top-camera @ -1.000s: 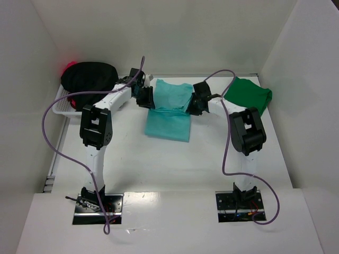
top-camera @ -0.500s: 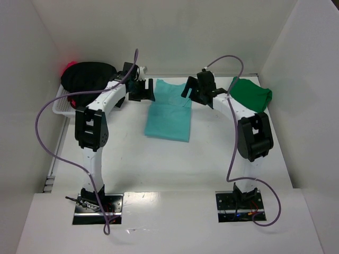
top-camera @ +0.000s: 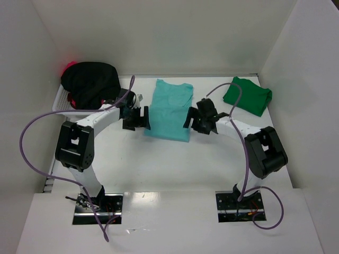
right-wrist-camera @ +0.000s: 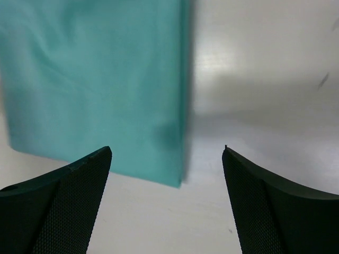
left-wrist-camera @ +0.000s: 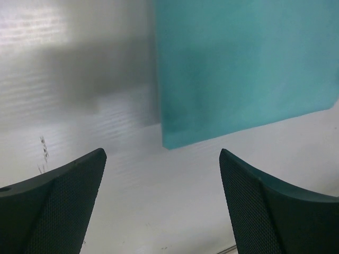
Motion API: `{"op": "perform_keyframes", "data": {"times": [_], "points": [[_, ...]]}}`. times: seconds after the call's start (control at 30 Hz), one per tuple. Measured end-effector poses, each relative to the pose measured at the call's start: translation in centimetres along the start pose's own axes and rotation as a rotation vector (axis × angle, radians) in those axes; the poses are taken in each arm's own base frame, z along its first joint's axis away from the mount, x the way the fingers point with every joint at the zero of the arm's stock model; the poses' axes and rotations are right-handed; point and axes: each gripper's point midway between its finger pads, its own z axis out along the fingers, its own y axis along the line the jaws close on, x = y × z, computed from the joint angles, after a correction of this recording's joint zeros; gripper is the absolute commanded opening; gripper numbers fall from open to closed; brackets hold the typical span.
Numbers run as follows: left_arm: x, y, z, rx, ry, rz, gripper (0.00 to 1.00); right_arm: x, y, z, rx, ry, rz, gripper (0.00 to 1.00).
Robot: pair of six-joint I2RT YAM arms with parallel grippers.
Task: Fold and stack the t-shirts
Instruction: Fold the folded rectangular tshirt in 1/3 of the way, then grab one side of the 2/3 rectangular tshirt with both arms
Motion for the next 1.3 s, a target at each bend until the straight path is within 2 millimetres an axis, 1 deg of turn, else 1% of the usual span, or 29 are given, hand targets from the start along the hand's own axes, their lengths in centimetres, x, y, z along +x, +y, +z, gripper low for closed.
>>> {"op": "perform_keyframes", "data": {"times": [0.07, 0.1, 0.17, 0.3, 0.33, 0.43, 0.6, 0.73, 0.9, 0.93, 0.97, 1.07, 1.2, 1.23, 1.3], "points": [[1.3, 0.6, 0.5, -0.013, 0.028, -0.02, 0.94, 2.8, -1.2, 0.2, 0.031, 0.066, 0.001, 0.87], [1.6, 0.7, 0.7, -0.017, 0.035, -0.028, 0.94, 3.7, -1.5, 0.2, 0.04, 0.087, 0.0, 0.84], [1.6, 0.8, 0.8, -0.02, 0.027, -0.032, 0.93, 4.4, -1.5, 0.2, 0.041, 0.103, 0.0, 0.82], [0.7, 0.6, 1.1, -0.014, -0.006, -0.037, 0.9, 4.2, -0.7, 0.1, 0.019, 0.09, 0.003, 0.76], [0.6, 0.6, 1.2, -0.013, -0.009, -0.041, 0.9, 4.2, -0.5, 0.1, 0.014, 0.088, 0.004, 0.75], [0.6, 0.7, 1.7, -0.012, -0.009, -0.045, 0.88, 4.5, 0.0, 0.1, 0.002, 0.091, 0.0, 0.69], [1.1, 1.2, 2.9, -0.021, 0.019, -0.053, 0.87, 5.3, 0.4, 0.4, 0.004, 0.106, 0.005, 0.66], [1.5, 1.5, 3.6, -0.026, 0.034, -0.058, 0.82, 5.6, 0.4, 0.6, 0.01, 0.112, 0.02, 0.64], [1.7, 1.5, 4.0, -0.022, 0.043, -0.06, 0.78, 6.5, 0.1, 1.4, 0.026, 0.137, 0.02, 0.62], [1.6, 1.5, 4.0, -0.019, 0.043, -0.06, 0.75, 6.8, 0.0, 1.6, 0.031, 0.144, 0.021, 0.62], [1.6, 1.4, 4.0, -0.016, 0.042, -0.06, 0.73, 6.9, 0.1, 1.7, 0.031, 0.147, 0.022, 0.61], [1.5, 1.2, 4.0, -0.005, 0.038, -0.058, 0.73, 7.0, 0.8, 1.9, 0.019, 0.146, 0.015, 0.61], [1.4, 1.0, 4.1, 0.008, 0.036, -0.057, 0.64, 7.5, 1.3, 2.1, 0.014, 0.152, 0.011, 0.53], [1.4, 1.0, 4.1, 0.011, 0.036, -0.056, 0.61, 7.6, 1.3, 2.1, 0.014, 0.153, 0.01, 0.5], [1.4, 0.9, 4.1, 0.015, 0.036, -0.056, 0.6, 7.6, 1.2, 2.2, 0.019, 0.155, 0.012, 0.41]]}}
